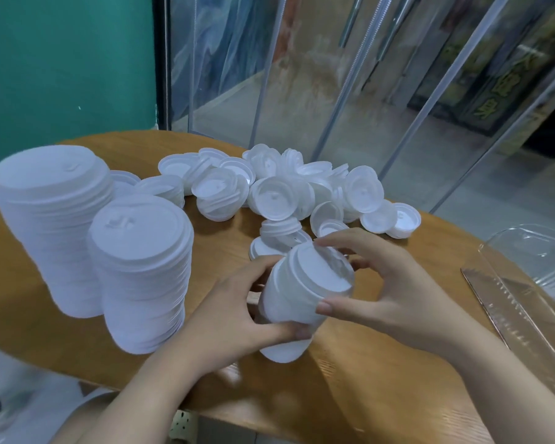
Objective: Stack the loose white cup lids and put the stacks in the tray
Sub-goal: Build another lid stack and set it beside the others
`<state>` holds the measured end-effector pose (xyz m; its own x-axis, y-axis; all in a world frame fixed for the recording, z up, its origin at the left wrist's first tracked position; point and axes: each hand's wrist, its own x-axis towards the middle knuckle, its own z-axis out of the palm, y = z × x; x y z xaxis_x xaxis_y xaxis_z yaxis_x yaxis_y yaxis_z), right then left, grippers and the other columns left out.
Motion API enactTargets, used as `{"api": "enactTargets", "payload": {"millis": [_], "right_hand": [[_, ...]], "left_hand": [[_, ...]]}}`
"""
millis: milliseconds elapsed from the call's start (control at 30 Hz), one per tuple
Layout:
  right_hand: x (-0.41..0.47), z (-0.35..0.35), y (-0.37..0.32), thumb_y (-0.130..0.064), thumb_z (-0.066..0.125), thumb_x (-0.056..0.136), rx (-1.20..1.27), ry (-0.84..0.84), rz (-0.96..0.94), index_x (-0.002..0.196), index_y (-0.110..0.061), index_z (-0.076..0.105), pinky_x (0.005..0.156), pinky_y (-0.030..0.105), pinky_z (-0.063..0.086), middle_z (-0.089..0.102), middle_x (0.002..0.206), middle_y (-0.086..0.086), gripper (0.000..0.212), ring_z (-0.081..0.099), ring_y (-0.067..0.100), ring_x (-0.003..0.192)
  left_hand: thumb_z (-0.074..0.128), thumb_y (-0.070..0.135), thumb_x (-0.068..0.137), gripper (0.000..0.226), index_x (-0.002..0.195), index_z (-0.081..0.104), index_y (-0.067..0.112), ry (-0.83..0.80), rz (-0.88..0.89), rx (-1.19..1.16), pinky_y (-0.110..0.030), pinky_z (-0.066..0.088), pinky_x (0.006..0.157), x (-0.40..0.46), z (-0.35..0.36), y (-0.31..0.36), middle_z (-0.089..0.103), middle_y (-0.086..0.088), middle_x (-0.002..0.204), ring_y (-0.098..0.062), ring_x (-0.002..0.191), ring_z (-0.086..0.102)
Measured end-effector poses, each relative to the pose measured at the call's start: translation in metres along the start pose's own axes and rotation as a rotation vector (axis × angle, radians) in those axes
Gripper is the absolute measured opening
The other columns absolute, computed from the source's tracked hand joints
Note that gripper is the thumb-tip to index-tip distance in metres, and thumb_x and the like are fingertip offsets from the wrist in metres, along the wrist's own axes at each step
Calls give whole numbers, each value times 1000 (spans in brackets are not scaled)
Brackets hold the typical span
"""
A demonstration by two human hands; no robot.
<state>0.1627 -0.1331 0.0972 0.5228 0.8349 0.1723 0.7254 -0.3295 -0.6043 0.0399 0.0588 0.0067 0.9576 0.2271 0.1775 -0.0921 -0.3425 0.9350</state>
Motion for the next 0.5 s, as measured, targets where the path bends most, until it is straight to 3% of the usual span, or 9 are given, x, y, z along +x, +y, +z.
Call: {"api": "enactTargets", "payload": {"millis": [300,500], "right_hand": [[1,10,3,-57,84,77,-84,-64,-17,136,-37,58,98,35,50,60,133,-23,68,56,12,128],[-3,18,4,-58,82,78,-167,-79,-74,142,-37,52,103,19,41,52,140,-25,74,49,4,134]], "left_hand": [[97,40,63,78,130,58,49,-18,-4,10,-31,53,97,1,-3,-1,68,25,122,0,118,62],[98,40,65,77,131,58,47,-39,-4,6,-35,55,97,1,-4,0,69,23,122,-2,119,63]]}}
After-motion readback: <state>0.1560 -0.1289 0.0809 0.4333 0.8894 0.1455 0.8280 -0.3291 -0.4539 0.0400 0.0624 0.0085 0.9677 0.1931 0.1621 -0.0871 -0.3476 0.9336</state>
